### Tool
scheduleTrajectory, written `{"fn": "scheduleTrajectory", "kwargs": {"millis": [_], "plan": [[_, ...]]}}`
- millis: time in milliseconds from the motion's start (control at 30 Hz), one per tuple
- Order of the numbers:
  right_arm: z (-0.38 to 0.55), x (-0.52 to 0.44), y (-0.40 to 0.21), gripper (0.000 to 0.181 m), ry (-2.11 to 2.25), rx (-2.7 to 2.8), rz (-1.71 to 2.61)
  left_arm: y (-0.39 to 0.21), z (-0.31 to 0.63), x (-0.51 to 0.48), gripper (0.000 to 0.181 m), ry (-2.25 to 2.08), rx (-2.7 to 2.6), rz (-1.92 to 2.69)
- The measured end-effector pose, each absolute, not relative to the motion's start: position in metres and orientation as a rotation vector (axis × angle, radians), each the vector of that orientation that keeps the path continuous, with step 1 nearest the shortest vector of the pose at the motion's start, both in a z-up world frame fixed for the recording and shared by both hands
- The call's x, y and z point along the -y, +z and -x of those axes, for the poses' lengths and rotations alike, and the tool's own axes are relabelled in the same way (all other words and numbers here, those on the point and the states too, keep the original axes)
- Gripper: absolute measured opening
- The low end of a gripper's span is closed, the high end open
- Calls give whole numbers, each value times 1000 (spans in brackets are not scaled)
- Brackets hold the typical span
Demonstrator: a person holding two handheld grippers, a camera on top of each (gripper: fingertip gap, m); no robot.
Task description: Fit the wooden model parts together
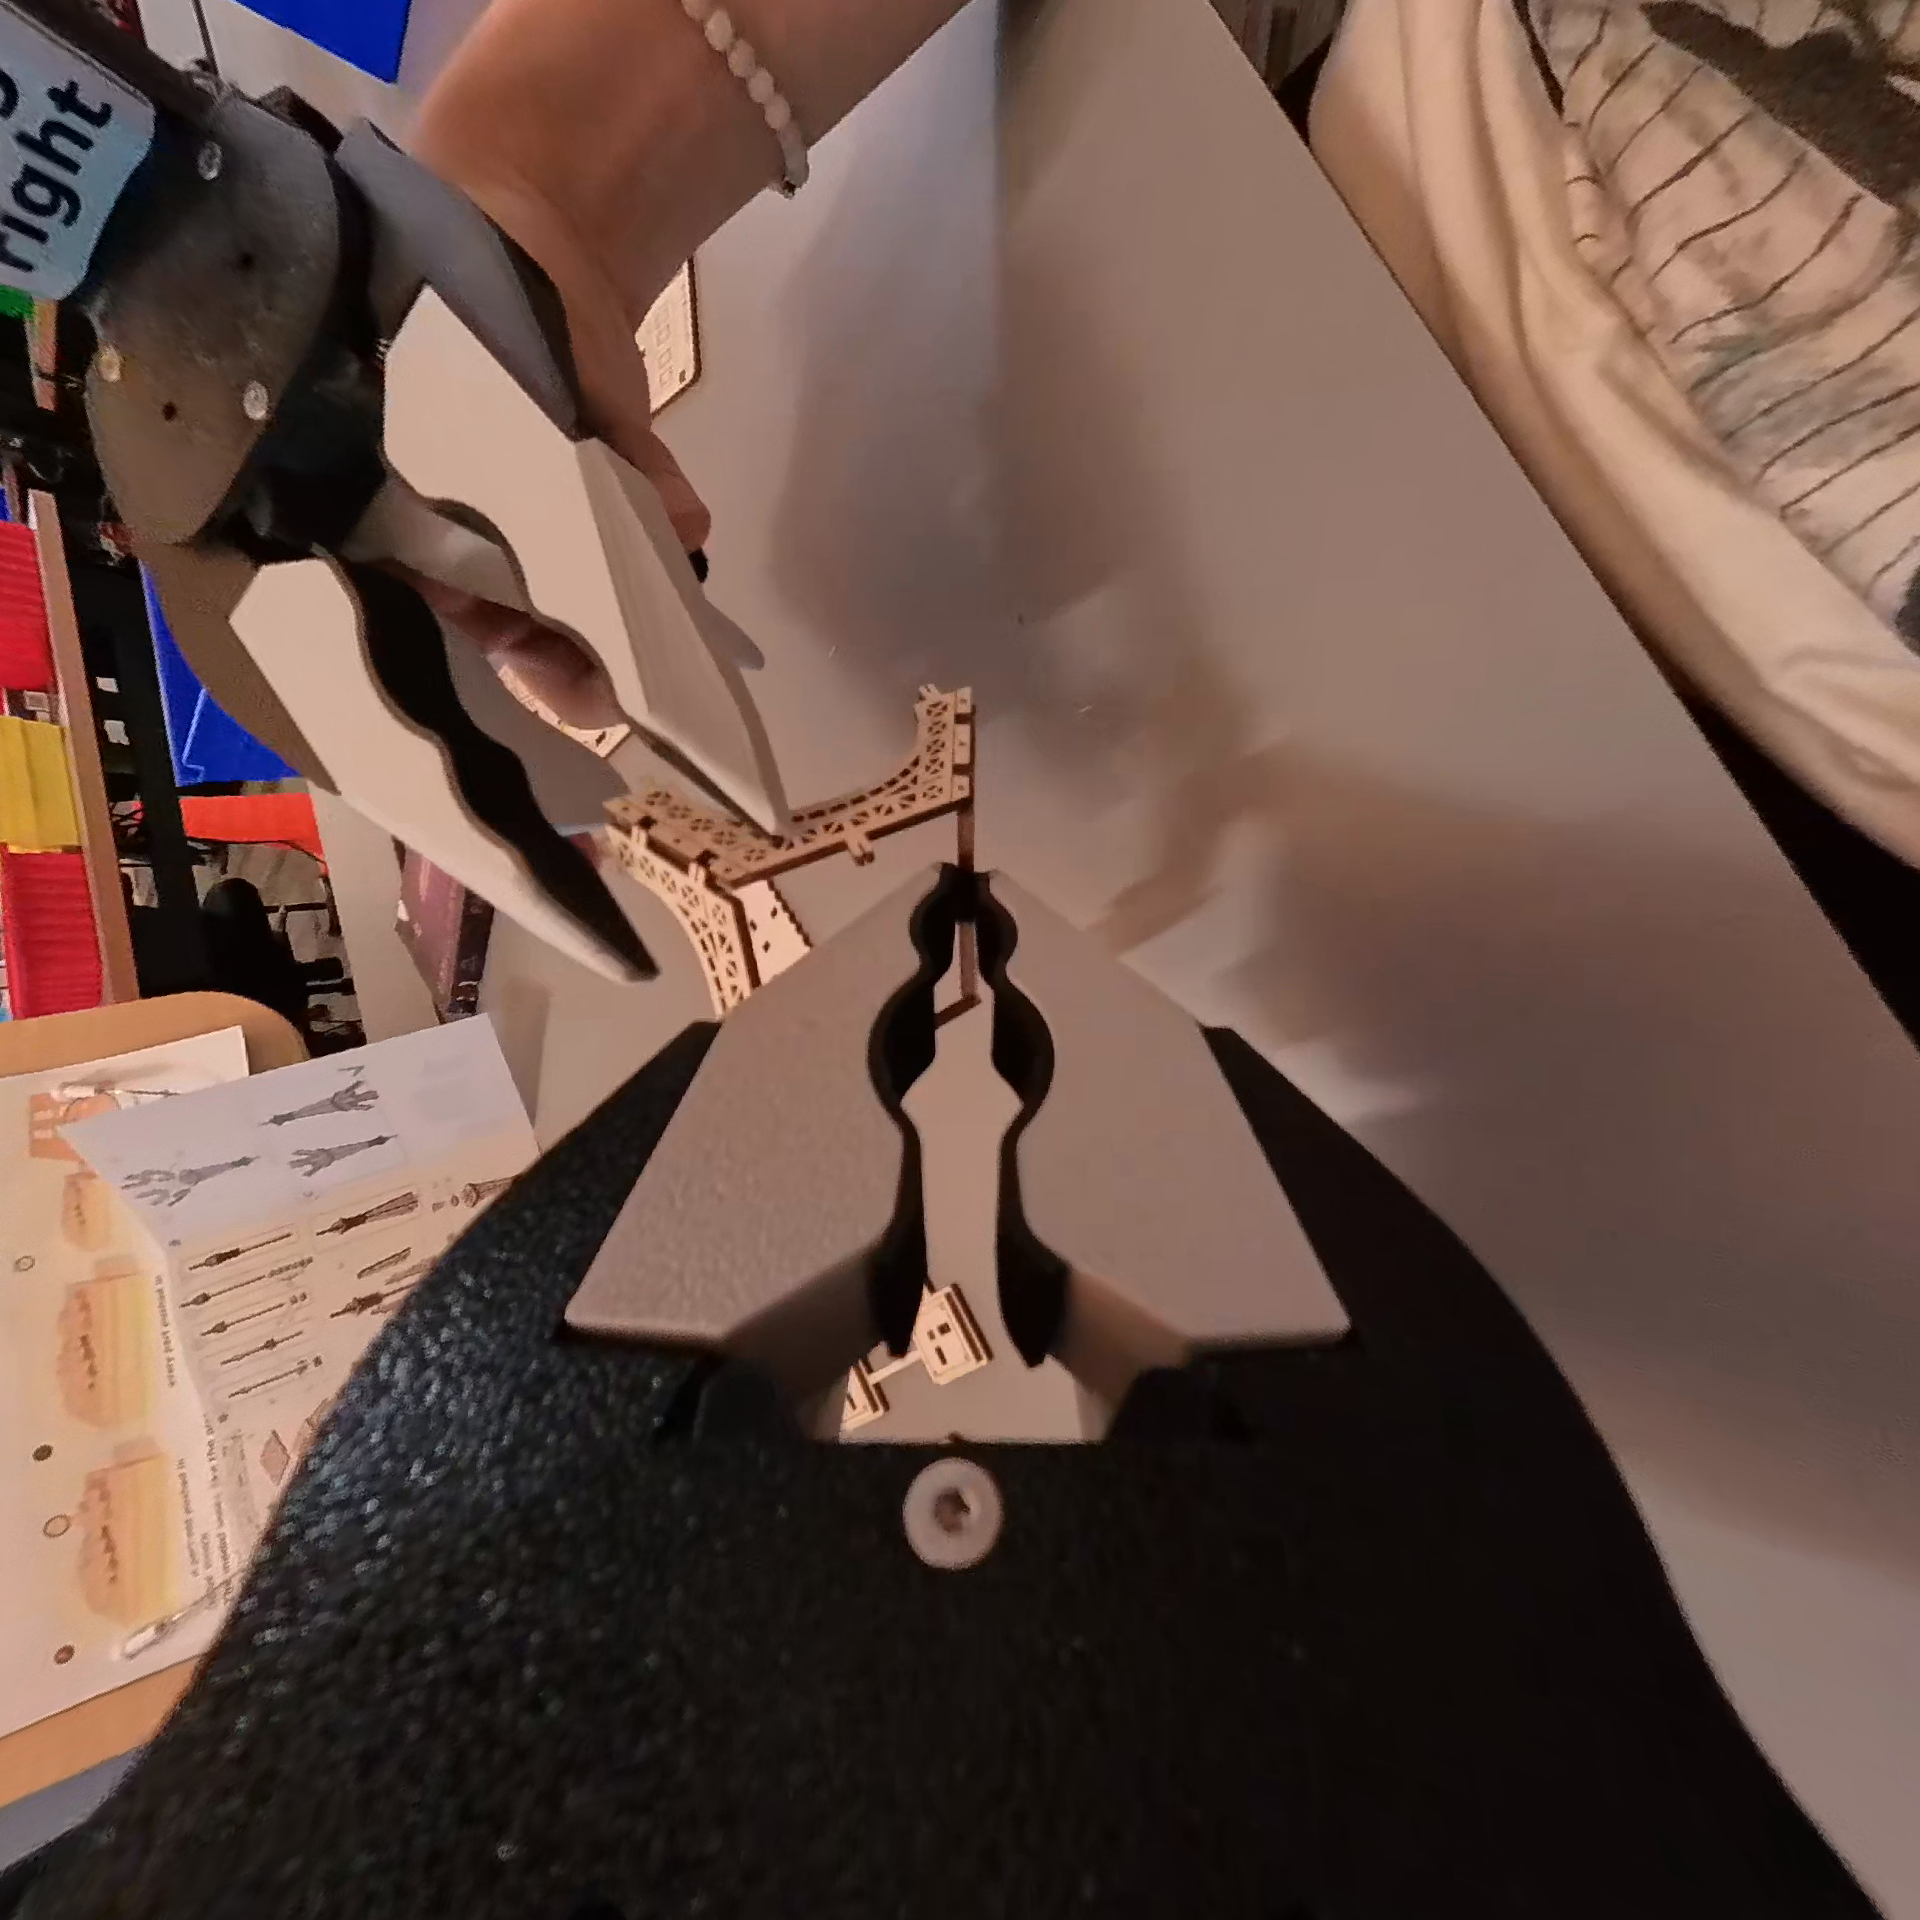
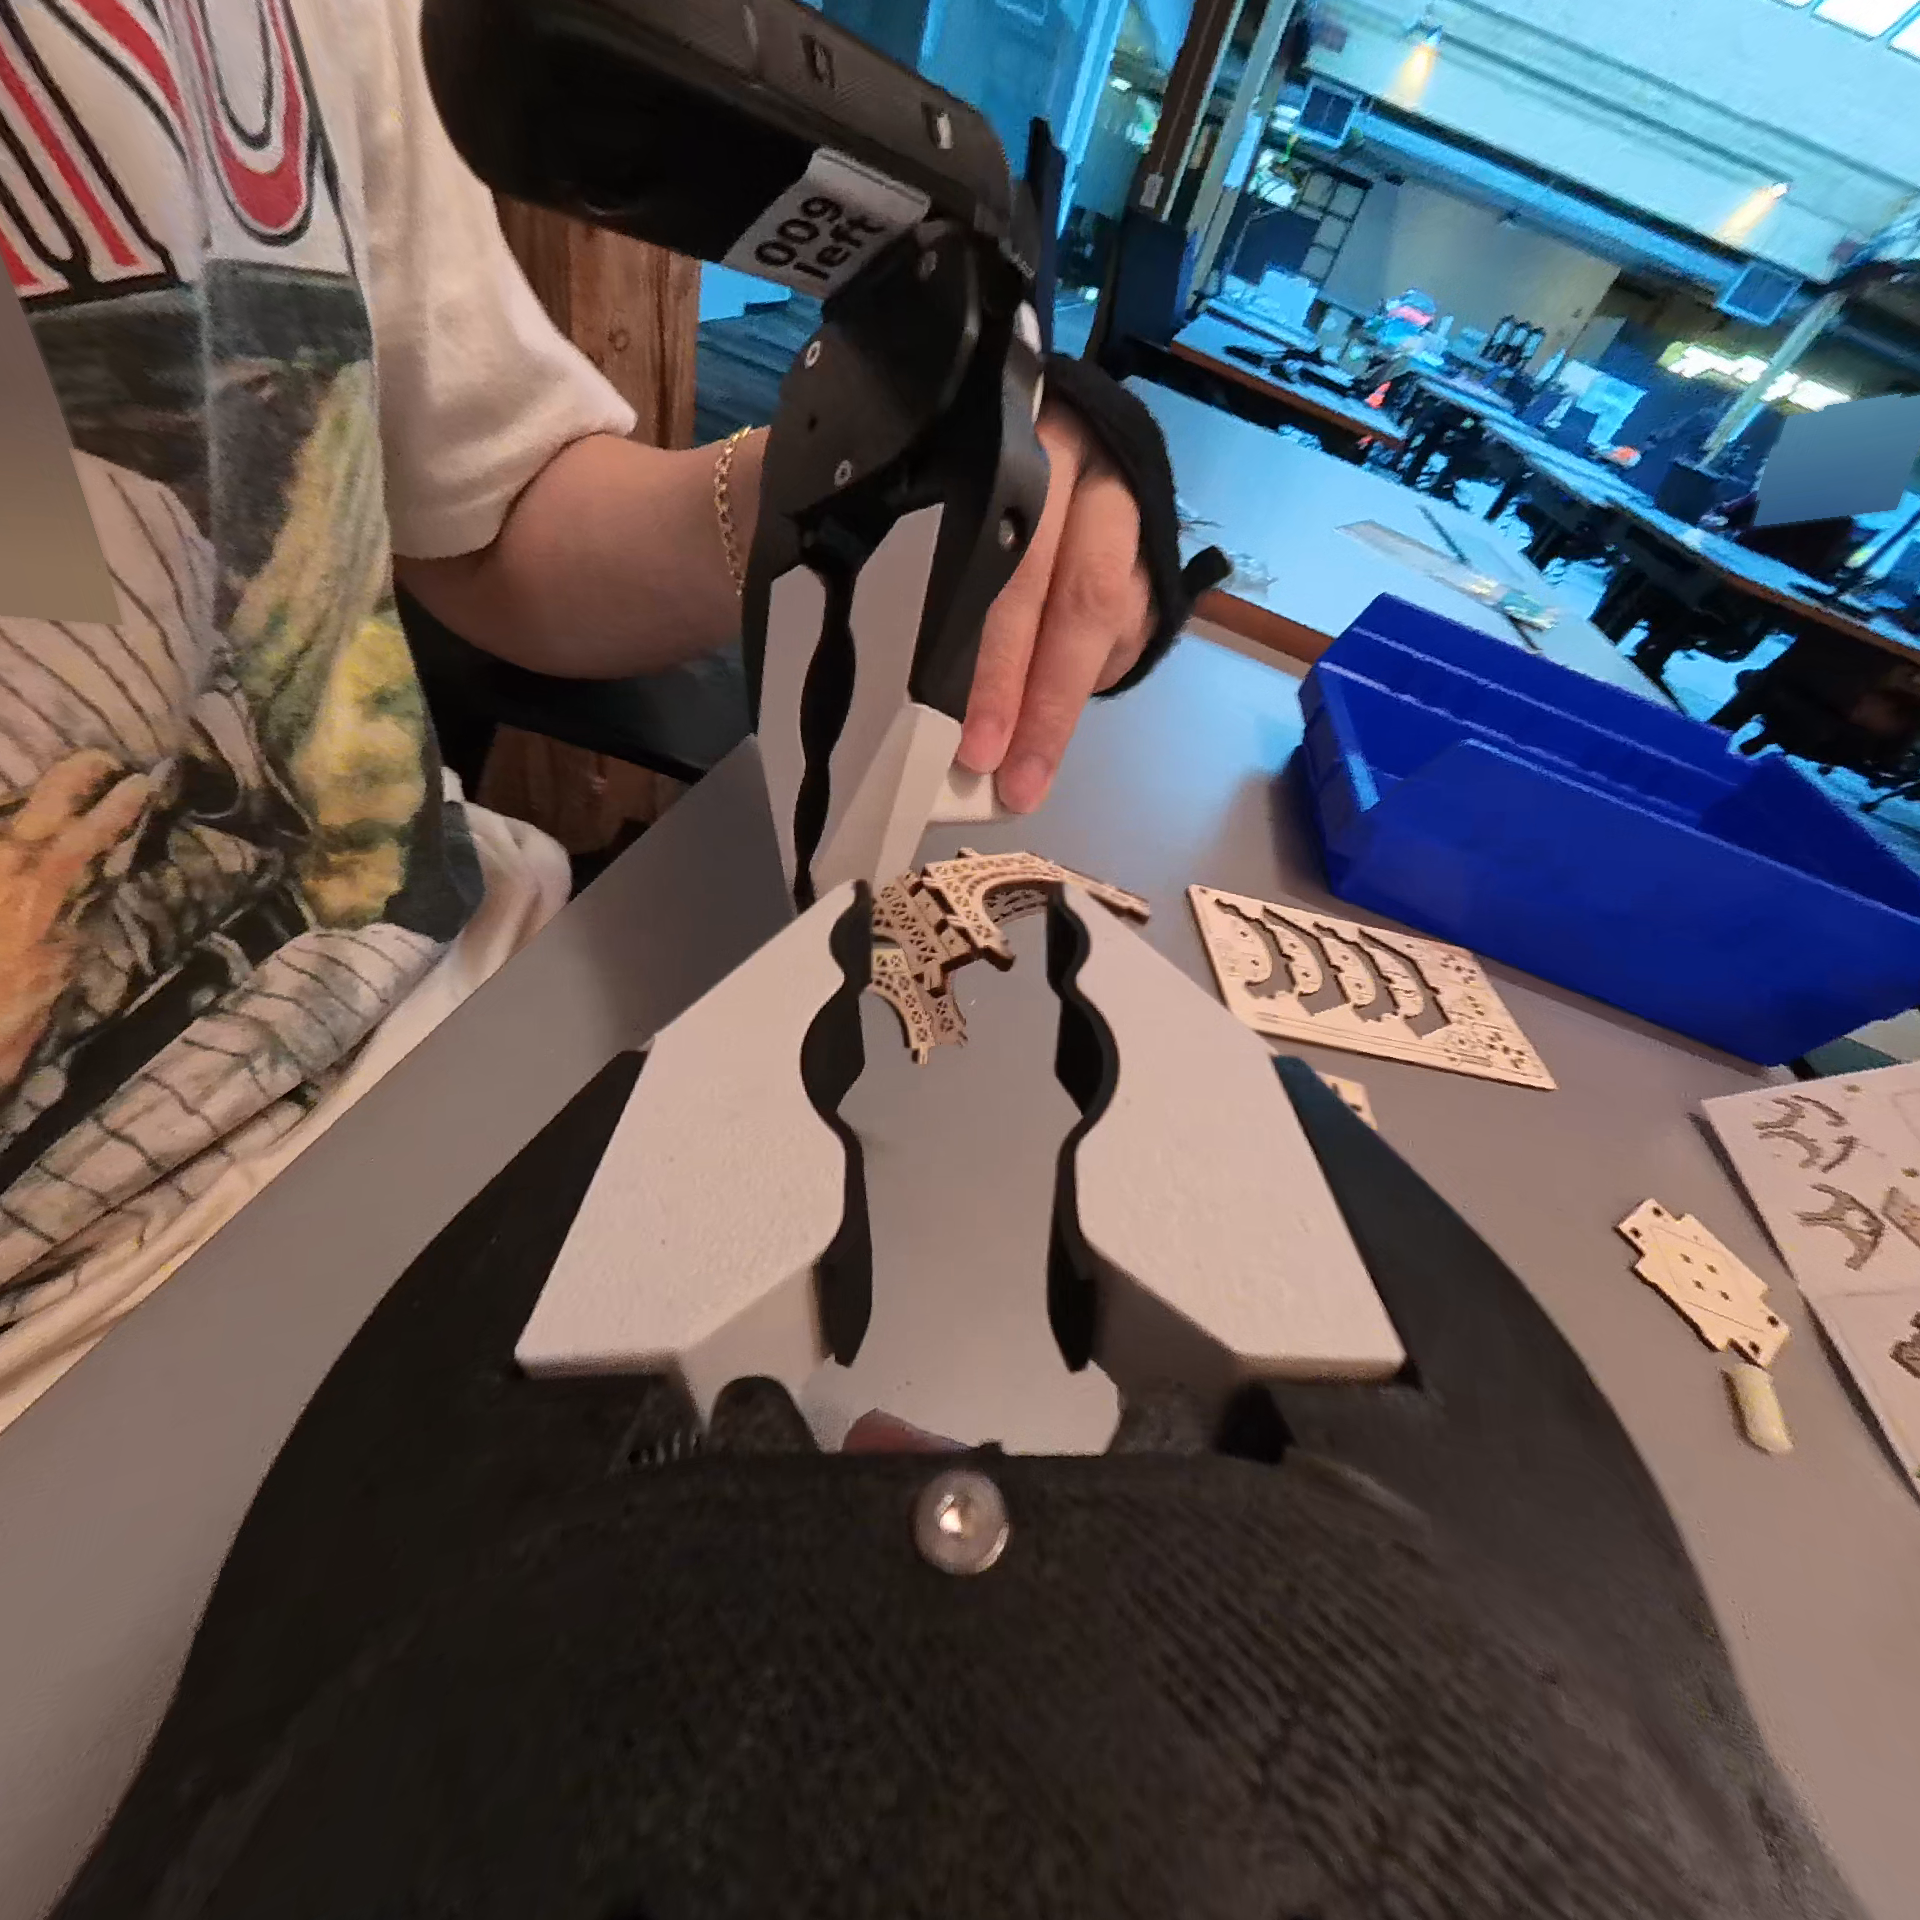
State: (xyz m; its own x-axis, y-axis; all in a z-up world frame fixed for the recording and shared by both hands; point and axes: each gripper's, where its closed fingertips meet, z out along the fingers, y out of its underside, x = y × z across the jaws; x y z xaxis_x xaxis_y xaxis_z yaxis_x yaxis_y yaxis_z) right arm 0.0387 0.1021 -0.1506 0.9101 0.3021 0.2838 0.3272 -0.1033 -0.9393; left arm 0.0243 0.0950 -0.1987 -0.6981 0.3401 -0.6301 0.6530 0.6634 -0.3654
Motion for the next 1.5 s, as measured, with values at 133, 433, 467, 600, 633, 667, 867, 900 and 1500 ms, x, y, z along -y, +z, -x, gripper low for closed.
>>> {"fn": "scheduleTrajectory", "kwargs": {"millis": [133,433,467,600,633,667,867,900,1500], "plan": [[-35,-102,-155,25,-2,503,1723,-201,-24,-97,0,-782,-2373,-772],[-33,-98,-161,25,52,505,1748,-208,-29,-101,0,-757,-2398,-754],[-33,-98,-165,32,36,517,1770,-209,-30,-102,0,-754,-2407,-751],[-35,-98,-172,19,-30,564,1814,-213,-30,-106,2,-801,-2450,-728],[-36,-97,-174,19,-35,574,1827,-213,-29,-107,2,-820,-2460,-720],[-37,-97,-175,18,-57,589,1834,-213,-28,-107,2,-831,-2466,-715],[-47,-101,-187,17,-250,672,1915,-219,-32,-112,2,-787,-2492,-690],[-48,-101,-187,17,-264,676,1919,-219,-34,-112,2,-781,-2490,-681],[-115,-115,-135,16,-818,328,1759,-146,-94,-128,20,-1241,-2319,312]]}}
